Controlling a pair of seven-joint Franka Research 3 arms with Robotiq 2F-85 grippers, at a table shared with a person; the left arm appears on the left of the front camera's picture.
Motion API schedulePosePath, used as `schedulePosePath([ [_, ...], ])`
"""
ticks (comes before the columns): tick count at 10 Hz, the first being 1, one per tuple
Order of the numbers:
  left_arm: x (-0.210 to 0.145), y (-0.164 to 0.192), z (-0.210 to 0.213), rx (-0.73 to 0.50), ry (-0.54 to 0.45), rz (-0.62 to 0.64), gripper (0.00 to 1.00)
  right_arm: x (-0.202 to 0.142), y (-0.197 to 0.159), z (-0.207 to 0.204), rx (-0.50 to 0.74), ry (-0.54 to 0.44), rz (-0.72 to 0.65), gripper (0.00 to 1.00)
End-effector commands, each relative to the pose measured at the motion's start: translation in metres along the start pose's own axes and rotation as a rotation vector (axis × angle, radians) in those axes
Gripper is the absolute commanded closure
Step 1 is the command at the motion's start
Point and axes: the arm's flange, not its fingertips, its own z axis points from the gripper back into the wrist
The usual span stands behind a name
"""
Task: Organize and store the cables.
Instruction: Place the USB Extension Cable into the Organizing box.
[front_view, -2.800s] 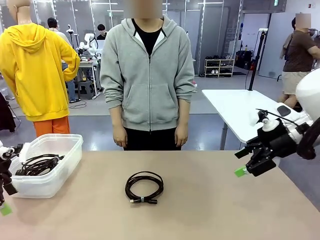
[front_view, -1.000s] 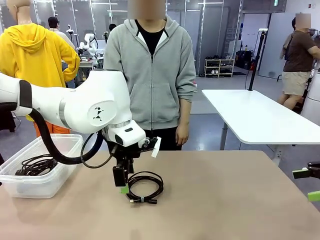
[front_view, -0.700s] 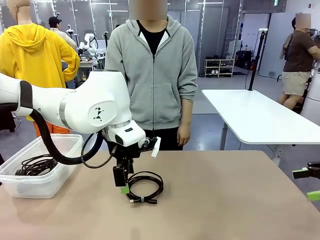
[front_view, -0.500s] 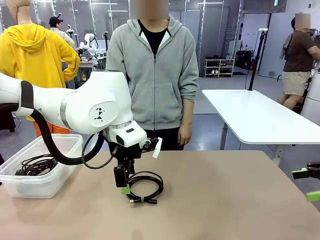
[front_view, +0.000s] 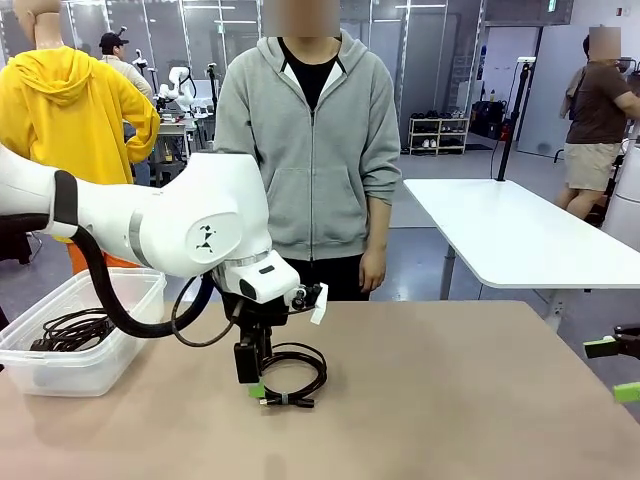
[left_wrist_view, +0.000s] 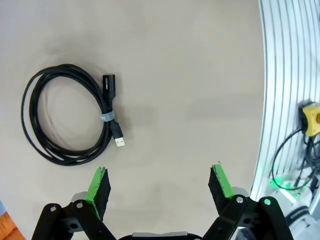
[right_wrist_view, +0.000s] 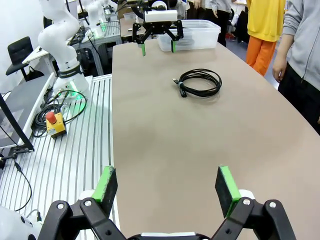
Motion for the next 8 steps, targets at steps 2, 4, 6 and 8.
schedulePosePath([
  [2, 0.018, 0.016, -0.018, -0.009, -0.009, 0.063, 0.00, -0.001, 0.000, 0.001, 0.005, -0.007, 0.008, 0.00],
  [4, 0.032, 0.024, -0.028, -0.016, 0.004, 0.070, 0.00, -0.001, 0.000, 0.001, 0.005, -0.007, 0.008, 0.00],
  [6, 0.035, 0.027, -0.033, -0.014, 0.031, 0.082, 0.00, -0.001, 0.000, 0.001, 0.005, -0.007, 0.008, 0.00],
  [8, 0.032, 0.029, -0.041, -0.024, 0.030, 0.106, 0.00, -0.001, 0.000, 0.001, 0.005, -0.007, 0.008, 0.00],
])
